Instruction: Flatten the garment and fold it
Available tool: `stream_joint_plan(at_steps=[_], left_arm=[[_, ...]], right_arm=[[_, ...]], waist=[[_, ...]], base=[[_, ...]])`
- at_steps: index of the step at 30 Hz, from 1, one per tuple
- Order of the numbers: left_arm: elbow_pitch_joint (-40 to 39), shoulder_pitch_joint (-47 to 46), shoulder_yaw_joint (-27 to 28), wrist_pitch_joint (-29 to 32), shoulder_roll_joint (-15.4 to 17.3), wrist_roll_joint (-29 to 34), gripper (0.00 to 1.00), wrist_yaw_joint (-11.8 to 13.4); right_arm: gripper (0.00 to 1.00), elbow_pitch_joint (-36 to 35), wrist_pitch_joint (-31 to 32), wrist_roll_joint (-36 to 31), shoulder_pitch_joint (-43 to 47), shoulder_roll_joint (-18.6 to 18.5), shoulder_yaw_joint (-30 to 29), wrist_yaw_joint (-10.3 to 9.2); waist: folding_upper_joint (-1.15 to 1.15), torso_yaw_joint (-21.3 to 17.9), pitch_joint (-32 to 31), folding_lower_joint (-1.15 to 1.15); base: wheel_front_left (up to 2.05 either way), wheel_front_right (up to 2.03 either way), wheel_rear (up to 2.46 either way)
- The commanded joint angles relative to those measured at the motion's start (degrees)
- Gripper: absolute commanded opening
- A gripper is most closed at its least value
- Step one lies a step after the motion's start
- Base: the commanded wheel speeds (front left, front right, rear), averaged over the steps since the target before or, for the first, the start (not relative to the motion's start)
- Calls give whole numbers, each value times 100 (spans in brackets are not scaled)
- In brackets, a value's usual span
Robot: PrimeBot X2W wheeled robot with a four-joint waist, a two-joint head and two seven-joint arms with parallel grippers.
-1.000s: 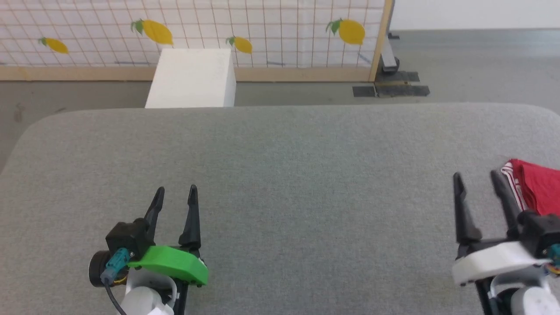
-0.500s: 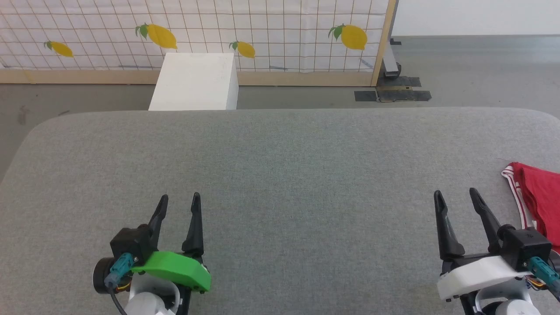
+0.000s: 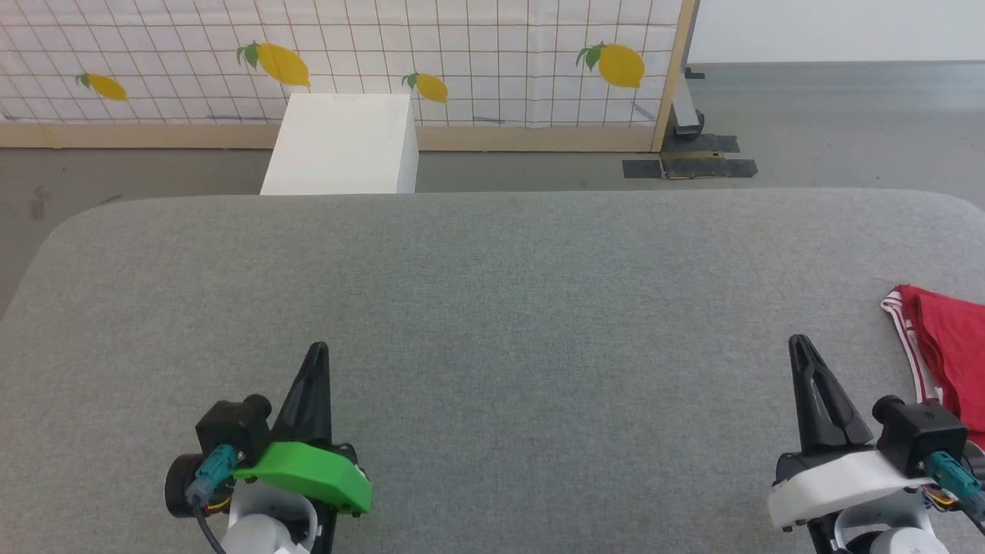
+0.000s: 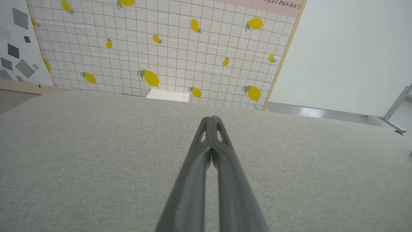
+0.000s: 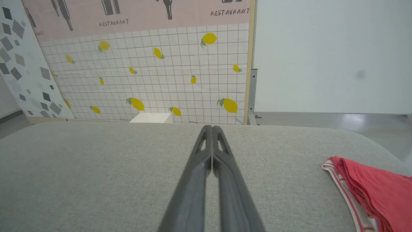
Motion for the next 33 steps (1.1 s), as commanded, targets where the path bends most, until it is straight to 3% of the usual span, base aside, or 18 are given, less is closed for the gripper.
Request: stream_joint_plan(at_steps=[1,33], left_arm=[[-40,20,9,41,-1,33,0,16],[-416,169,96,411,-9,377,0,135]], right_arm=[[0,-9,25,-20,-4,1,9,0],[0,-78,254,-172,-31,5,84,-3]], waist=[[0,-2,-1,0],[0,-43,-22,0]], base=[[0,0,0],[0,0,0]])
